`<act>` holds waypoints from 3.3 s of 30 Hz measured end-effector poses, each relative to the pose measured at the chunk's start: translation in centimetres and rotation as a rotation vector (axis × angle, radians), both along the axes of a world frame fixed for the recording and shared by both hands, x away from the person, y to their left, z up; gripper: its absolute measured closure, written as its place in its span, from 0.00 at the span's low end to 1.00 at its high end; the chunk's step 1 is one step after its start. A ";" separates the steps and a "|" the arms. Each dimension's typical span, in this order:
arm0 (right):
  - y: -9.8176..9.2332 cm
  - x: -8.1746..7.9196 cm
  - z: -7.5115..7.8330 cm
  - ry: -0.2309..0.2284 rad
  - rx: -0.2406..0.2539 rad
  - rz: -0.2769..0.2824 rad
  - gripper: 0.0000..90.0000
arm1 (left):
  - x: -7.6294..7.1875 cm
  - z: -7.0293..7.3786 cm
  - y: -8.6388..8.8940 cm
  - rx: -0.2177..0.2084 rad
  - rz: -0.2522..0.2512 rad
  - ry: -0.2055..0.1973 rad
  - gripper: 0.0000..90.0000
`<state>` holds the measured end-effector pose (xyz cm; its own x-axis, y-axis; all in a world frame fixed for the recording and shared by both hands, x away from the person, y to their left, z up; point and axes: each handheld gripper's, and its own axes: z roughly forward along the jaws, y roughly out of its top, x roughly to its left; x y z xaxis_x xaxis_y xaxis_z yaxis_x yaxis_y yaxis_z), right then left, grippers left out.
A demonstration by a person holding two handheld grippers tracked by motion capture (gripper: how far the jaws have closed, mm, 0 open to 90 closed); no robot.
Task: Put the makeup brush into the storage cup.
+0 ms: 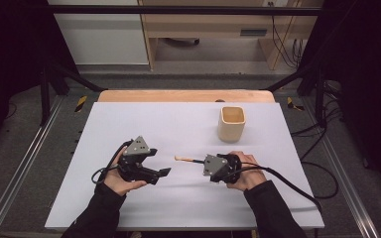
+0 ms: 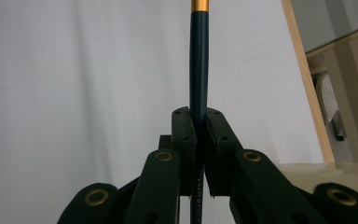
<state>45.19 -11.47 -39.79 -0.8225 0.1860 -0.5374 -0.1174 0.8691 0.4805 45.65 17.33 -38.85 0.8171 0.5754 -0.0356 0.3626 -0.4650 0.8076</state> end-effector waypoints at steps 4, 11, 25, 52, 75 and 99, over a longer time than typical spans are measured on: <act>-0.7 -0.1 -0.1 0.023 0.056 -0.044 0.93 | 0.1 -0.9 0.2 0.002 0.019 0.014 0.19; -1.8 -0.2 -0.7 0.073 0.162 -0.121 0.93 | 0.2 -1.4 0.2 -0.013 0.048 0.016 0.18; -3.4 0.0 -0.9 0.152 0.436 -0.241 0.93 | 0.1 -1.7 0.4 -0.051 0.098 -0.006 0.18; -2.7 0.0 -1.8 0.177 0.682 -0.309 0.93 | -0.2 -1.2 -1.4 -0.333 0.159 -0.033 0.20; -1.4 -0.3 -3.0 0.237 0.740 -0.303 0.93 | -0.1 -1.2 -4.5 -0.497 0.200 -0.052 0.23; -1.0 -0.5 -2.8 0.250 0.764 -0.286 0.93 | 0.2 -1.7 -7.0 -0.566 0.232 -0.048 0.42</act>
<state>44.65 -12.45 -42.59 -0.7664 0.6422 0.0113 0.2447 0.2757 0.9296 45.84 10.29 -40.54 0.6814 0.6409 -0.3536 0.3598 0.1274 0.9243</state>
